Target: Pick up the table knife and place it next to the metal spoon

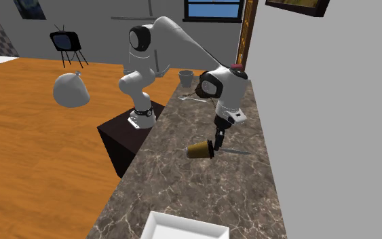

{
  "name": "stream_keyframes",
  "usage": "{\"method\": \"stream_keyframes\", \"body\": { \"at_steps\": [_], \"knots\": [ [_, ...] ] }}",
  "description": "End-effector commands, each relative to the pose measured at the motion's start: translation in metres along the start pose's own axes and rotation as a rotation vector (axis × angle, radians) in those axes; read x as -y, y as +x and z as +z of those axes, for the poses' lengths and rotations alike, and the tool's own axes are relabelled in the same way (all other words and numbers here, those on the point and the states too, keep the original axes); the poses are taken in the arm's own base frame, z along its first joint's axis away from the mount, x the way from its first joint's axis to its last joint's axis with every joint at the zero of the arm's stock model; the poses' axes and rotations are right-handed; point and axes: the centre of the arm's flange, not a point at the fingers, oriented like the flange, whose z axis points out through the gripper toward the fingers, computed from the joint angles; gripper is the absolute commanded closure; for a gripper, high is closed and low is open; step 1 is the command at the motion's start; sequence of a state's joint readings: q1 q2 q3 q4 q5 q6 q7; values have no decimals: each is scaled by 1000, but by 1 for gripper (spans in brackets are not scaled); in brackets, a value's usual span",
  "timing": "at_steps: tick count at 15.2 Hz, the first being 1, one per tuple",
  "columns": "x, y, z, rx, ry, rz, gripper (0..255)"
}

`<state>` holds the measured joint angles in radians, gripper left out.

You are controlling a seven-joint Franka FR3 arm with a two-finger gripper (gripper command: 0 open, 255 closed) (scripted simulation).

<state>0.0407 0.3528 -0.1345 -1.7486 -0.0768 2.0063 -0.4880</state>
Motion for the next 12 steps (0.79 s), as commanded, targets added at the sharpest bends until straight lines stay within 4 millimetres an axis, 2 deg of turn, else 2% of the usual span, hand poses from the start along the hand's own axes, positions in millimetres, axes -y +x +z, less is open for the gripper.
{"method": "stream_keyframes", "body": {
  "at_steps": [1,4,12],
  "knots": [
    [-1,1,11,2,1,0,0],
    [-1,1,25,2,1,0,0],
    [-1,1,25,2,1,0,0]
  ]
}}
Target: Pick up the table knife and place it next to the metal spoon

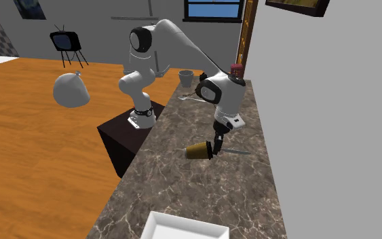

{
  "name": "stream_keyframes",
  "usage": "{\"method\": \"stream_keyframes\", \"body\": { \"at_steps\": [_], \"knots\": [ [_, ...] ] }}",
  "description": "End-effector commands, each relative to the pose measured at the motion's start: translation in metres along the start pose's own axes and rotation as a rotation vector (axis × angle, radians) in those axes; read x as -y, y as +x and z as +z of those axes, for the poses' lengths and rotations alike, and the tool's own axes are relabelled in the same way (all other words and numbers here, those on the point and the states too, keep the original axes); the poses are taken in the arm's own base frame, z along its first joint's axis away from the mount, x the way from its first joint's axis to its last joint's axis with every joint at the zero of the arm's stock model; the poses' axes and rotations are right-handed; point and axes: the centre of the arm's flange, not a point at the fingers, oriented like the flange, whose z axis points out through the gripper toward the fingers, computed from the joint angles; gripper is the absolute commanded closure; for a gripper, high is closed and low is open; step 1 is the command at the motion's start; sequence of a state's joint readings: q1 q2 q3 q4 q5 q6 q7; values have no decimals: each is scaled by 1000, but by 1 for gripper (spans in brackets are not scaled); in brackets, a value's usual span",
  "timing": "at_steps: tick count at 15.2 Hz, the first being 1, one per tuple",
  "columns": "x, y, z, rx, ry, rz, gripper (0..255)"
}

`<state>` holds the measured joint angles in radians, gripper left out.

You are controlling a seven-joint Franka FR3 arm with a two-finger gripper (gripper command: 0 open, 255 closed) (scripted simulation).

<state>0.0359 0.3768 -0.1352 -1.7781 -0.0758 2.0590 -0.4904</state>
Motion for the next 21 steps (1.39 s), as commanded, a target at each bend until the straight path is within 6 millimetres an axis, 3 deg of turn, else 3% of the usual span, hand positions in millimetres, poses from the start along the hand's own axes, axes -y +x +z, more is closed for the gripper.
{"method": "stream_keyframes", "body": {
  "at_steps": [1,10,21],
  "knots": [
    [0,0,0,1,0,1,255],
    [0,0,1,1,0,1,255],
    [-3,-8,-57,1,0,1,255]
  ]
}}
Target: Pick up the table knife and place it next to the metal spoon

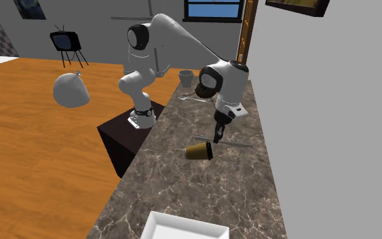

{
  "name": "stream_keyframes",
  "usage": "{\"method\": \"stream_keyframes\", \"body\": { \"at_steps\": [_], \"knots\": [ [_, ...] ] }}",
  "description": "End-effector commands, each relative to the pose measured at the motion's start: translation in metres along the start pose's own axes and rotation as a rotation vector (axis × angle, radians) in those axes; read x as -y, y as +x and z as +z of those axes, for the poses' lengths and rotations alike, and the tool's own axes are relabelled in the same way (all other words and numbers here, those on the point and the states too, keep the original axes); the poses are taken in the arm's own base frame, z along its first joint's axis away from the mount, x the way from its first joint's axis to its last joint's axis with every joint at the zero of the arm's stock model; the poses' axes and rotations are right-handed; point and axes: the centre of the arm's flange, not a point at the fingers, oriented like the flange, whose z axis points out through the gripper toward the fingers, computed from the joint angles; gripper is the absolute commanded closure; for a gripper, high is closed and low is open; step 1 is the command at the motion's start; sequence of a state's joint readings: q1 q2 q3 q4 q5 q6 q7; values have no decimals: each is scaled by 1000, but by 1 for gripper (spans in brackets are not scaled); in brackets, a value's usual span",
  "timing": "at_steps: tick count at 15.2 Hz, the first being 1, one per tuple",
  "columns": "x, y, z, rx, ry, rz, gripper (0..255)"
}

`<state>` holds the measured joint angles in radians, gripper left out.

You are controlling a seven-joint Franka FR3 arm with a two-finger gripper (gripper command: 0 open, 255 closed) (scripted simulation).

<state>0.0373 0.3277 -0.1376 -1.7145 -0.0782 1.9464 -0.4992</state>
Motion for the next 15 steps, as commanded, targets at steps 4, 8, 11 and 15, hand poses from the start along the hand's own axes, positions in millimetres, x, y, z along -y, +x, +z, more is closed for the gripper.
{"method": "stream_keyframes", "body": {
  "at_steps": [4,8,11,15],
  "knots": [
    [-1,-4,-27,0,0,0,255],
    [-2,-7,-48,0,0,0,255],
    [38,-6,-51,0,0,0,255],
    [90,-6,-55,0,0,0,255]
  ]
}}
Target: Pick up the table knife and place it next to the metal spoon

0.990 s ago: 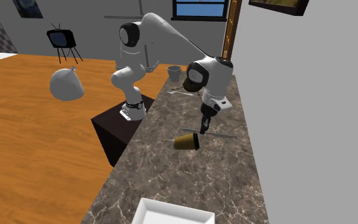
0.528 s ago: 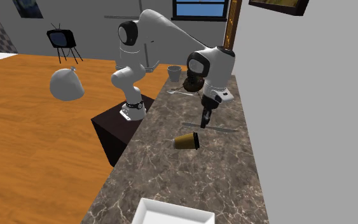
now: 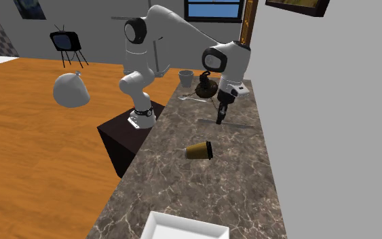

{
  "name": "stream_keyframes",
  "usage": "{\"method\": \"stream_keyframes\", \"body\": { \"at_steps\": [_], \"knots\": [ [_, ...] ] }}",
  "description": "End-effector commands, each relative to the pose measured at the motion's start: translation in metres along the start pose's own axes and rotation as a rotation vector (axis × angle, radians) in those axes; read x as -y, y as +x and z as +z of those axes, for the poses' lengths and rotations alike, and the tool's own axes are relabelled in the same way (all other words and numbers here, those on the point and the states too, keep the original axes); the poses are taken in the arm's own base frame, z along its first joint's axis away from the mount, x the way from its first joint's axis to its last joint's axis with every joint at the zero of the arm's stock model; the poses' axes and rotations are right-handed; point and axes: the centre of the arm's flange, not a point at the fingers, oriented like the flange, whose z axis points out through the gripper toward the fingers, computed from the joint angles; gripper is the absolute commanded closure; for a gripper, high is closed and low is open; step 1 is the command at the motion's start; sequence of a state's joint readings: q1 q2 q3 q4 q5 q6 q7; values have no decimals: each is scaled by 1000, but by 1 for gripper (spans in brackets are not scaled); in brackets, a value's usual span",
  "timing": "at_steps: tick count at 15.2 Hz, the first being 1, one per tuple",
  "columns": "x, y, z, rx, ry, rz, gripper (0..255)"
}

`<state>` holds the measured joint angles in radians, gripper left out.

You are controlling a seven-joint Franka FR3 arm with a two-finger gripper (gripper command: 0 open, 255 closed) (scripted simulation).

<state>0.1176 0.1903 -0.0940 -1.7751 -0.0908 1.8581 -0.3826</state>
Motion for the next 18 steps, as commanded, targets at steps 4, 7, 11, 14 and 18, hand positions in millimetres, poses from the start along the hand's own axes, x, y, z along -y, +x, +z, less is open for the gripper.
{"method": "stream_keyframes", "body": {
  "at_steps": [4,7,11,14,18],
  "knots": [
    [68,0,-6,0,0,1,255],
    [107,0,-9,0,0,1,255],
    [160,1,-13,0,0,1,255],
    [199,1,-16,0,0,1,255],
    [252,2,-20,0,0,1,255]
  ]
}}
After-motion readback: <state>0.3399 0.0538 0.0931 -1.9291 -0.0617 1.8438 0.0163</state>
